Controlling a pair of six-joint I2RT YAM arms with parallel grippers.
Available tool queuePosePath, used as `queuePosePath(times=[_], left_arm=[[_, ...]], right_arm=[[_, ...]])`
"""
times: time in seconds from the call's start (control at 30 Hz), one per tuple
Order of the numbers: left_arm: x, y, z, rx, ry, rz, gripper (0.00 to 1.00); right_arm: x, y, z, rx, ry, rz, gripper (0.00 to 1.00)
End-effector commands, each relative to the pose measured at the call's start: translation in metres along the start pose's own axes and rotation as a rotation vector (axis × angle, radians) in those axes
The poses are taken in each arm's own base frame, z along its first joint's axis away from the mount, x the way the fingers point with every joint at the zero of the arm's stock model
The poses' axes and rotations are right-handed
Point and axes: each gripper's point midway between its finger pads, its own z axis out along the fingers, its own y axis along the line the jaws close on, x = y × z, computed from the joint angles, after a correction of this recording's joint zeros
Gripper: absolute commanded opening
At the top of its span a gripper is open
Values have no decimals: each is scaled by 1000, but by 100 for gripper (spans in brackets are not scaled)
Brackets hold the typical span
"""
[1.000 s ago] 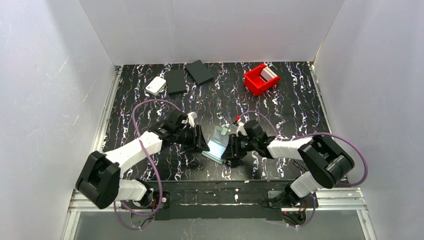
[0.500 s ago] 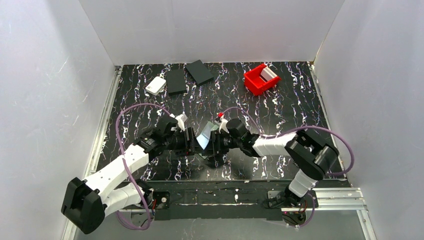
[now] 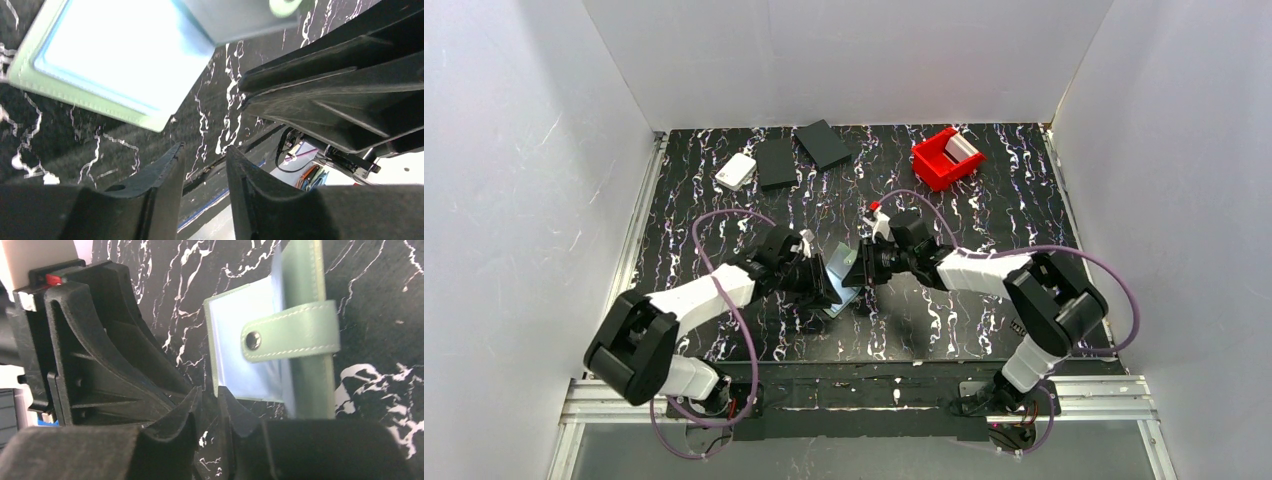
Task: Put the credit cards into the card holder
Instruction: Adjust the card holder at the center of the board.
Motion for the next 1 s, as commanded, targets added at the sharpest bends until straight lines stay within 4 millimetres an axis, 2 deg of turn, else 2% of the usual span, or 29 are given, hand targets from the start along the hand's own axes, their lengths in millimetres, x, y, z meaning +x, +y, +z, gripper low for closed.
queuePosePath(times=[0.0,0.1,0.2,0.43,0.57,0.73,0.97], left_arm=[[-26,-13,8,11,-38,42,31],[-29,-9,17,0,-28,40,26],[-28,5,24,-46,-26,45,26],[-11,55,34,-184,20,26,25],[-2,67,35,-205,34,18,24],[-6,62,23,-221,17,55,24],[-27,18,-12,-156,-46,155,32]], right_arm=[[-24,-8,5,-31,-21,-33,24],[-29,-26,6,-19,-32,-10,22],[-23,-48,8,2,-28,24,21],[17,-90,15,55,1,124,21],[32,-95,15,55,18,165,22],[17,-84,6,71,8,127,25],[-24,-58,-13,123,-12,42,43]])
